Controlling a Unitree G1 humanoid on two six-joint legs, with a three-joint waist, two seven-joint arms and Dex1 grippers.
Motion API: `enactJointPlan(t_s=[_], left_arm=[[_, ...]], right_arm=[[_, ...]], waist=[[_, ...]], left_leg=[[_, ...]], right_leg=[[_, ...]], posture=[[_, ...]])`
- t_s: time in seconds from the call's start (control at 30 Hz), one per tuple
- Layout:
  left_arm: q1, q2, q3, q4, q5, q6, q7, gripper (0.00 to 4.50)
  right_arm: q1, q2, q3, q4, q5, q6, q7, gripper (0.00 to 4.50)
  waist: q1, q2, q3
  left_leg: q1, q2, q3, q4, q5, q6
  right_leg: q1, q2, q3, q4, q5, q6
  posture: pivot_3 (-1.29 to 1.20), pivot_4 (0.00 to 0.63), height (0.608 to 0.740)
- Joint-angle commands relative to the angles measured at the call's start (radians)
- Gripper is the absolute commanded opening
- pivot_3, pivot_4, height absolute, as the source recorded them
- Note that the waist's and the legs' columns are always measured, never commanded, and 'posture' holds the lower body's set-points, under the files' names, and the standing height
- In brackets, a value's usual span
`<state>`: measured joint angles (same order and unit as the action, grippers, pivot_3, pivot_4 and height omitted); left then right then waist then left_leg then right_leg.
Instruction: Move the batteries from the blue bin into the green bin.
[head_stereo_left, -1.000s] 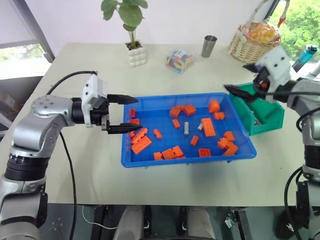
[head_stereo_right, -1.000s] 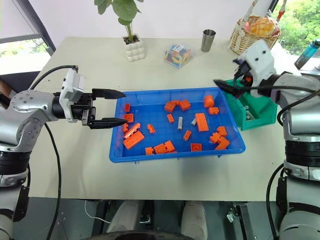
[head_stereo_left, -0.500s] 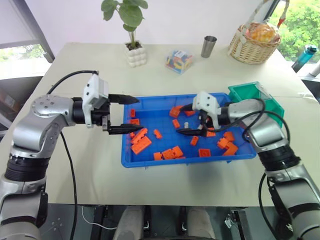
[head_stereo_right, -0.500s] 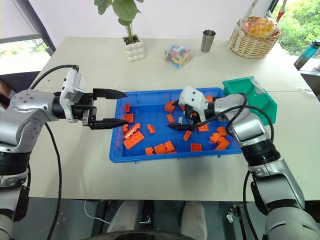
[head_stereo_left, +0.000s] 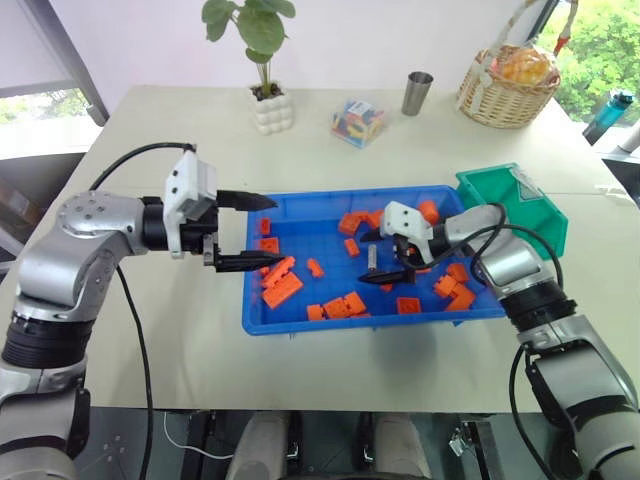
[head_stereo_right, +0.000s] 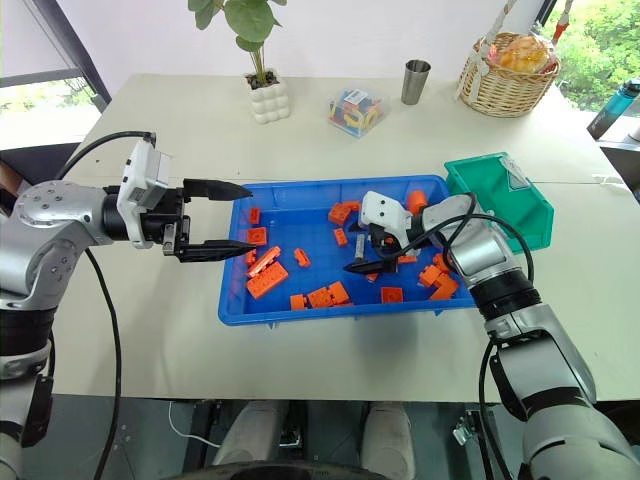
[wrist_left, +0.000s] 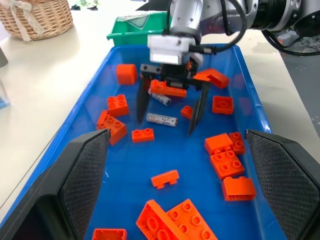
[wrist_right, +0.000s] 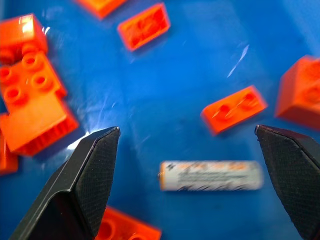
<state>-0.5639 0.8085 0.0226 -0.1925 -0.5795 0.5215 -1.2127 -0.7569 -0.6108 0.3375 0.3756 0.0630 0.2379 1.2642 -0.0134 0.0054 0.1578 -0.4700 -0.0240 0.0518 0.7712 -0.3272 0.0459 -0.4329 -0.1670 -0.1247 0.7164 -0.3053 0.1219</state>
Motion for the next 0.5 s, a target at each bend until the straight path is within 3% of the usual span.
enactJointPlan(t_s=[0.03,0.3,0.47,0.5], left_arm=[[-0.017,0.01,0.031,-0.017,-0.01,-0.005,0.006,4.5],[-0.028,0.003,0.022,-0.005,-0.004,-0.014,0.001,4.5],[-0.037,0.002,0.019,0.008,0.0,-0.019,-0.005,4.5],[-0.039,0.002,0.019,0.011,0.001,-0.021,-0.006,4.5]], right_arm=[[-0.024,-0.002,-0.007,0.039,-0.021,-0.023,0.009,4.45],[-0.037,0.006,-0.017,0.111,-0.035,-0.046,0.002,4.45],[-0.013,0.001,-0.04,0.054,-0.016,-0.04,-0.006,2.3],[-0.007,0.002,-0.05,0.038,-0.012,-0.045,-0.017,2.27]], waist=[[-0.001,0.0,0.0],[0.0,0.0,0.0],[0.0,0.0,0.0],[0.0,0.0,0.0]], left_leg=[[0.0,0.0,0.0,0.0,0.0,0.0],[0.003,0.0,0.0,0.0,0.0,0.0],[0.005,0.0,0.0,-0.001,0.0,0.0],[0.005,0.0,0.0,-0.001,0.0,0.0]], right_leg=[[0.0,0.0,0.0,0.0,0.0,0.0],[0.003,0.0,0.0,0.0,0.0,0.0],[0.004,0.0,0.0,0.0,0.0,0.0],[0.004,0.0,0.0,0.0,0.0,0.0]], posture=[[0.0,0.15,0.665],[0.0,0.15,0.665],[0.0,0.15,0.665],[0.0,0.15,0.665]])
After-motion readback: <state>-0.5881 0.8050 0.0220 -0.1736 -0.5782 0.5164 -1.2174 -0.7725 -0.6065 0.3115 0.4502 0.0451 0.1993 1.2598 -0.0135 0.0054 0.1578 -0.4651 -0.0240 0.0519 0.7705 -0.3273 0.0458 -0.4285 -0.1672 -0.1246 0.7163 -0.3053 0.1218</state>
